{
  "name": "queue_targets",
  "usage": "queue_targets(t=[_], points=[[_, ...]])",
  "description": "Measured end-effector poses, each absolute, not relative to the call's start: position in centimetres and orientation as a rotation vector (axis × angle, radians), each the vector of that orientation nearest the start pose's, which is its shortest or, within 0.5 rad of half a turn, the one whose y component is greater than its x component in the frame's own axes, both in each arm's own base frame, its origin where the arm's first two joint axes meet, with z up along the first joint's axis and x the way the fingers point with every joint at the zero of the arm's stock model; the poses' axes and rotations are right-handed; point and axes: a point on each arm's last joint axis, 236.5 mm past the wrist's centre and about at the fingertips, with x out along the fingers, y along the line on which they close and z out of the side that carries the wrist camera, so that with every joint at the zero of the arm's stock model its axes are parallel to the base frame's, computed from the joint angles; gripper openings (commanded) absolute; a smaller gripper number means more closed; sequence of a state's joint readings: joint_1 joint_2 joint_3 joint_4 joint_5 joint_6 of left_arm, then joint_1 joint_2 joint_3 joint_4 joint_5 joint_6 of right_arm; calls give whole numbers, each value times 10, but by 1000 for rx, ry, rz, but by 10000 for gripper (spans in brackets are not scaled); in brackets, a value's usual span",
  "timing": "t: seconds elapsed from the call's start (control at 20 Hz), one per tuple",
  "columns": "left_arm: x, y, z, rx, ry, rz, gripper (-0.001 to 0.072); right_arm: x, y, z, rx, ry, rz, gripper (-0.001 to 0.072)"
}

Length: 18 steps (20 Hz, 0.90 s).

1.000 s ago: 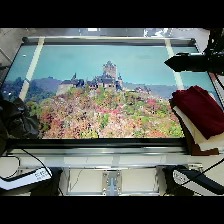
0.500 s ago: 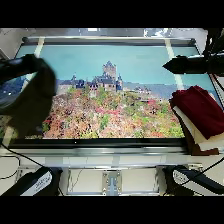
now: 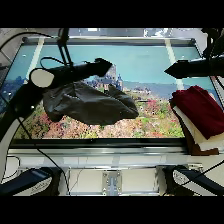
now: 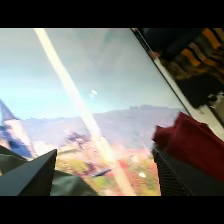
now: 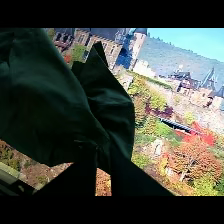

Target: Fold the shirts.

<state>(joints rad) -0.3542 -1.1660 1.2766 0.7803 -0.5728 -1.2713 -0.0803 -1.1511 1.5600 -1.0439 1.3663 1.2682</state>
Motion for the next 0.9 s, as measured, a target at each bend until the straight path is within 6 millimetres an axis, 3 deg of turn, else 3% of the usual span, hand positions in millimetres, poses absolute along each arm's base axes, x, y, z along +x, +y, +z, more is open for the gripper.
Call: queue_targets(t=[0.05,0.2,0.3,0.45,0.55,0.65,0.8,0.9], points=[[440,-230,233,-352,457,-608,693,387,83,219,97,861,473,325],[469,-121,197,-319,552,-337,693,377,96,195,150,947,497,352],[475,-43,156,-404,675,-124,693,364,115,162,197,1042,531,356],[470,42,99,-578,816,116,693,344,163,99,323,1165,581,523],[468,72,70,-663,869,206,693,331,208,62,423,1206,616,545],[469,90,45,-728,899,261,693,311,255,29,486,1250,649,576],[479,106,21,-788,893,306,693,289,310,-8,584,1310,611,575],[488,112,12,-820,868,322,693,287,339,-26,724,1321,525,550]])
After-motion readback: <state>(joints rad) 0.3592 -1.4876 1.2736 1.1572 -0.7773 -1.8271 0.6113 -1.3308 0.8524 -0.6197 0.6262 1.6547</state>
